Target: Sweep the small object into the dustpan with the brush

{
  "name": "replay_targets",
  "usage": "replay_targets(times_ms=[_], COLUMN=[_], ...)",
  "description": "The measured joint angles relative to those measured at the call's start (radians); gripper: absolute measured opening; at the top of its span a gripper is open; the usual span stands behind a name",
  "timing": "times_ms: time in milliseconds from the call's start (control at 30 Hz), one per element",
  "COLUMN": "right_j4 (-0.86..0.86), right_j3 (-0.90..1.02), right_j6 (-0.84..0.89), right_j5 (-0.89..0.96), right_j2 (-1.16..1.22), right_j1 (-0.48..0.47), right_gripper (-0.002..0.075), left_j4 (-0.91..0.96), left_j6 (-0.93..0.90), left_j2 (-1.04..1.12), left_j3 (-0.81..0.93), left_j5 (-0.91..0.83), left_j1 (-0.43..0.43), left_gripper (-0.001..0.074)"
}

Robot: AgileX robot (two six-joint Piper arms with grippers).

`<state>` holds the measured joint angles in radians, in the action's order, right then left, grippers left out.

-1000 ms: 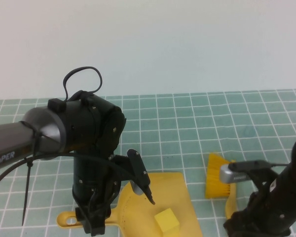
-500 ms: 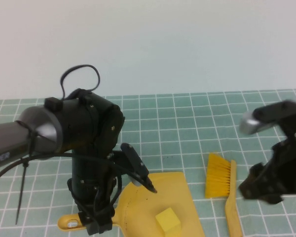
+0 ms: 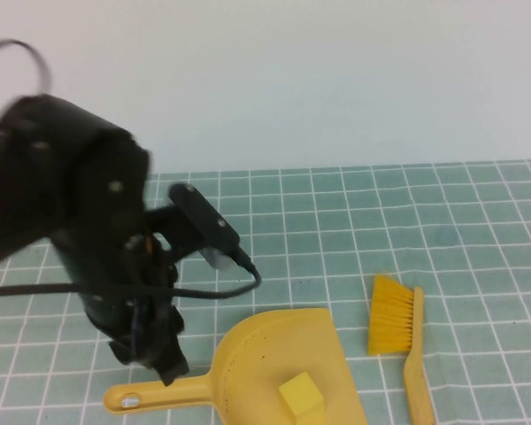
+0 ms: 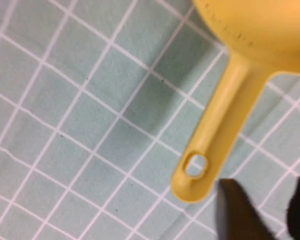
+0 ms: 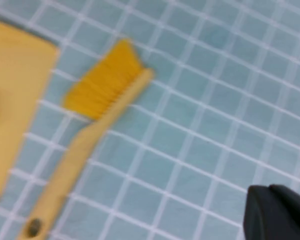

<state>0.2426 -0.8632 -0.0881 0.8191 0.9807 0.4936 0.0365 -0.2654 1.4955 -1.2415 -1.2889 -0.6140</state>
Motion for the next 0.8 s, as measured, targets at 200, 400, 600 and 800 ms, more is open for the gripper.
replay_targets(times_ms=[200, 400, 600, 800], right_j4=[0.145, 0.167, 0.197, 0.22], right_j3=[0.197, 0.402, 0.523, 0.535], right_j6=[-0.195, -0.256, -0.3, -0.307], right_j5=[-0.158, -0.329, -0.334, -0.306], right_j2=[-0.214, -0.425, -0.54, -0.559], right_j1=[0.0, 0.0, 0.0, 0.0], right_gripper=[0.0, -0.0001, -0.0001, -0.0001], left_j4=[-0.082, -0.169, -0.269, -0.287], left_j6=[0.028, 0.118, 0.14, 0.138], left_j2=[-0.137, -0.237, -0.258, -0.256], left_j3=[0.0, 0.0, 0.0, 0.0], left_j5=[0.046, 0.263, 0.466, 0.604], left_j1=[0.0, 0.0, 0.0, 0.0], left_gripper=[0.0, 0.0, 0.0, 0.0])
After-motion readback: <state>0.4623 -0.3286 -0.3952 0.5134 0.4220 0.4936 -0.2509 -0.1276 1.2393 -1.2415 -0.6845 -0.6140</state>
